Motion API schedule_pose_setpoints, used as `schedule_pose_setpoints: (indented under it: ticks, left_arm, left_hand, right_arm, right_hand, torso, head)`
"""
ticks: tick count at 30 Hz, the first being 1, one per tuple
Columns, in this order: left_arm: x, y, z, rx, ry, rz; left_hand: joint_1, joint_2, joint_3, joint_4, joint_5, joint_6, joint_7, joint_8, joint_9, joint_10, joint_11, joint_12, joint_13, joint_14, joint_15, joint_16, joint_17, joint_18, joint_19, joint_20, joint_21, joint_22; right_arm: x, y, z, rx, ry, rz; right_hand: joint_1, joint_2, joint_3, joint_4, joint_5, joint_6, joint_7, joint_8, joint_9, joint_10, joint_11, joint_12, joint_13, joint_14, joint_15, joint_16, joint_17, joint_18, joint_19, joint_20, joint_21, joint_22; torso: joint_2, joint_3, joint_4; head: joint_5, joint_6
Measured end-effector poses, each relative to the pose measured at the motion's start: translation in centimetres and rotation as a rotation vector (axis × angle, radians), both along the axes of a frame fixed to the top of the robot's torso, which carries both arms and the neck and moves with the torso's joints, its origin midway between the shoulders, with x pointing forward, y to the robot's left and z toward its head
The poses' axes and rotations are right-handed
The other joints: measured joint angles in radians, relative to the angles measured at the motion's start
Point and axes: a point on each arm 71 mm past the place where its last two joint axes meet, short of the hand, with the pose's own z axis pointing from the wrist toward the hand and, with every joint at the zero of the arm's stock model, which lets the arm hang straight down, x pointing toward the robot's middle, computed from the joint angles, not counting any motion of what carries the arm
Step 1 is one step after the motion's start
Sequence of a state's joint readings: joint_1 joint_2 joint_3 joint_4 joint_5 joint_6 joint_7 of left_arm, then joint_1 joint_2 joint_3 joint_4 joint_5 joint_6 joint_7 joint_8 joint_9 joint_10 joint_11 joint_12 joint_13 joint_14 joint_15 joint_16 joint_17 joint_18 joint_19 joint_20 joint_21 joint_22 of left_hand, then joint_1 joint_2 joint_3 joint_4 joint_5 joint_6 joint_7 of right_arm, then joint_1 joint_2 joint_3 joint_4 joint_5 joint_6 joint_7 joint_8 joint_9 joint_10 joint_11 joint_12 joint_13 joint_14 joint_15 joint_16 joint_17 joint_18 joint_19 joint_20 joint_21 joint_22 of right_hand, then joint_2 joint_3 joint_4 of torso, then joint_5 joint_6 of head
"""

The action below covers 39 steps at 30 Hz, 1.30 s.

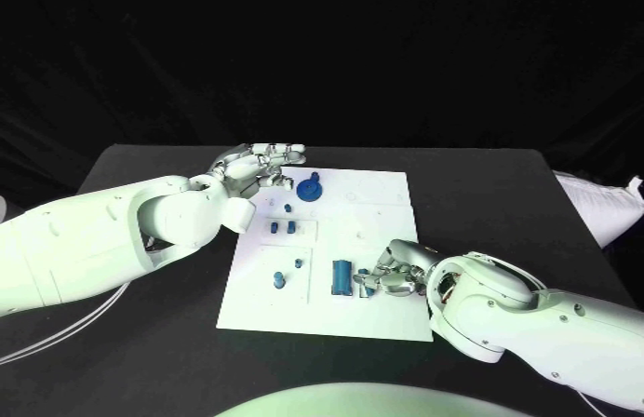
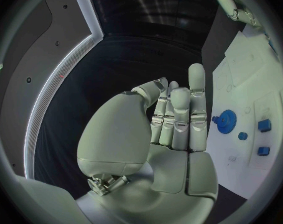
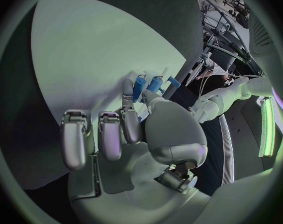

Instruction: Assemble the parts on the task board

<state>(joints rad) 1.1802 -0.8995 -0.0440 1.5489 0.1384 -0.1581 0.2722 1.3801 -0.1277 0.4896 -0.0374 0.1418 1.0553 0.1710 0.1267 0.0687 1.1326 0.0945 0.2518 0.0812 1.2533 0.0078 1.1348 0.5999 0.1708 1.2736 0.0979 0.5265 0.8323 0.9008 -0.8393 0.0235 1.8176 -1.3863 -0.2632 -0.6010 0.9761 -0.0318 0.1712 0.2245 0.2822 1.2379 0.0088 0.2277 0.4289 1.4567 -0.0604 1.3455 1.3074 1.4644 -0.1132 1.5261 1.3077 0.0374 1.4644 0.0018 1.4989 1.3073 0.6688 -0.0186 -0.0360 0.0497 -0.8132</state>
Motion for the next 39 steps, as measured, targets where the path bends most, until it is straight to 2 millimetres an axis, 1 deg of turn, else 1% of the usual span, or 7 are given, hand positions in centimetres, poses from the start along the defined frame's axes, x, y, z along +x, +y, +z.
schedule_pose_setpoints:
  ticks: [9, 19, 24, 30, 34, 36, 39]
  left_arm:
    - [0.0, 0.0, 0.0, 0.000, 0.001, -0.002]
    - [0.0, 0.0, 0.0, 0.001, 0.001, -0.003]
    - [0.0, 0.0, 0.0, 0.001, 0.001, -0.002]
    - [0.3, 0.4, -0.2, 0.007, 0.001, 0.009]
    - [0.8, 0.7, -0.4, 0.014, -0.002, 0.027]
    - [1.2, 0.9, -0.7, 0.019, -0.004, 0.041]
    - [1.7, 1.2, -1.1, 0.027, -0.005, 0.065]
  left_hand:
    - [0.000, 0.000, 0.000, 0.000, 0.000, 0.000, 0.000, 0.000, 0.000, 0.000, 0.000, 0.000, -0.001, 0.001, 0.001, -0.005, -0.003, 0.000, -0.004, 0.004, 0.000, 0.000]
    - [0.000, 0.000, 0.000, 0.000, 0.000, 0.000, 0.000, 0.000, 0.000, 0.000, 0.000, 0.000, -0.001, -0.002, -0.002, -0.005, -0.006, 0.000, -0.004, 0.004, 0.000, 0.000]
    - [0.000, 0.000, 0.000, 0.000, 0.000, 0.000, 0.000, 0.000, 0.000, 0.000, 0.000, 0.000, -0.001, -0.002, -0.002, -0.005, -0.007, 0.000, -0.004, 0.004, 0.000, 0.000]
    - [-0.003, 0.003, 0.000, 0.000, 0.000, 0.000, 0.000, 0.000, 0.000, -0.003, 0.003, 0.000, -0.001, -0.006, 0.001, -0.009, -0.013, 0.000, -0.004, 0.004, 0.000, -0.001]
    - [-0.005, 0.005, -0.003, -0.003, 0.000, -0.002, -0.002, 0.003, 0.000, -0.014, 0.006, 0.008, -0.005, -0.071, 0.001, -0.064, -0.097, 0.000, -0.035, 0.006, -0.021, -0.009]
    - [-0.014, 0.007, -0.003, -0.003, 0.000, -0.006, 0.002, 0.004, 0.000, -0.027, 0.009, 0.008, -0.008, -0.115, 0.005, -0.108, -0.131, 0.000, -0.073, 0.010, -0.046, -0.021]
    - [-0.017, 0.004, -0.009, -0.002, 0.000, -0.012, 0.009, 0.004, -0.001, -0.040, 0.018, 0.008, -0.014, -0.182, 0.015, -0.209, -0.186, 0.000, -0.149, 0.018, -0.101, -0.051]
  right_arm:
    - [-0.2, -0.2, 0.0, -0.005, -0.004, 0.003]
    - [-0.5, -0.8, 0.3, -0.008, -0.016, 0.000]
    - [-0.3, -1.8, 0.8, 0.014, -0.038, -0.021]
    - [1.8, -4.2, 2.6, 0.157, -0.079, -0.089]
    - [3.9, -5.8, 3.2, 0.321, -0.074, -0.152]
    - [5.0, -6.5, 3.4, 0.405, -0.070, -0.188]
    - [6.9, -7.4, 3.6, 0.541, -0.067, -0.250]
  right_hand:
    - [-0.010, 0.006, -0.080, 0.063, -0.039, 0.000, 0.000, 0.004, 0.009, 0.003, 0.003, 0.000, 0.000, 0.000, 0.000, 0.004, 0.000, 0.000, 0.004, -0.003, 0.000, 0.001]
    - [-0.010, 0.006, -0.104, 0.062, -0.045, 0.000, 0.000, 0.008, 0.010, 0.003, 0.003, 0.000, 0.000, 0.000, 0.000, 0.004, 0.000, 0.000, 0.004, -0.003, 0.000, 0.001]
    - [0.057, 0.000, -0.132, 0.041, -0.016, -0.062, 0.021, -0.020, 0.001, 0.012, 0.013, -0.063, 0.001, 0.000, 0.000, -0.018, 0.000, 0.000, 0.004, -0.003, -0.024, 0.001]
    - [0.216, -0.004, -0.135, -0.035, 0.022, -0.163, 0.075, -0.099, -0.040, -0.018, 0.062, -0.234, 0.002, 0.002, 0.036, -0.073, 0.000, 0.001, 0.000, 0.022, -0.093, 0.000]
    - [0.329, 0.005, -0.114, -0.098, 0.011, -0.193, 0.095, -0.128, -0.066, -0.131, 0.077, -0.508, -0.148, 0.000, 0.047, -0.203, -0.105, 0.046, -0.075, 0.042, -0.232, -0.099]
    - [0.372, 0.008, -0.095, -0.123, -0.005, -0.212, 0.104, -0.143, -0.085, -0.225, 0.092, -0.756, -0.309, -0.034, 0.067, -0.351, -0.268, 0.086, -0.155, 0.050, -0.383, -0.252]
    - [0.408, 0.001, -0.067, -0.150, -0.023, -0.234, 0.122, -0.156, -0.109, -0.288, 0.104, -0.925, -0.450, -0.131, 0.079, -0.633, -0.552, 0.135, -0.291, 0.063, -0.656, -0.518]
  torso:
    - [0.000, 0.0007, 0.0000]
    - [0.000, 0.0007, 0.0000]
    - [-0.001, 0.0007, -0.0003]
    - [-0.006, -0.0011, -0.0033]
    - [-0.015, -0.0030, -0.0081]
    - [-0.021, -0.0044, -0.0104]
    - [-0.031, -0.0060, -0.0133]
  head:
    - [0.002, 0.001]
    - [-0.001, 0.003]
    - [-0.003, 0.007]
    - [-0.007, 0.019]
    - [-0.011, 0.029]
    - [-0.013, 0.035]
    - [-0.016, 0.043]
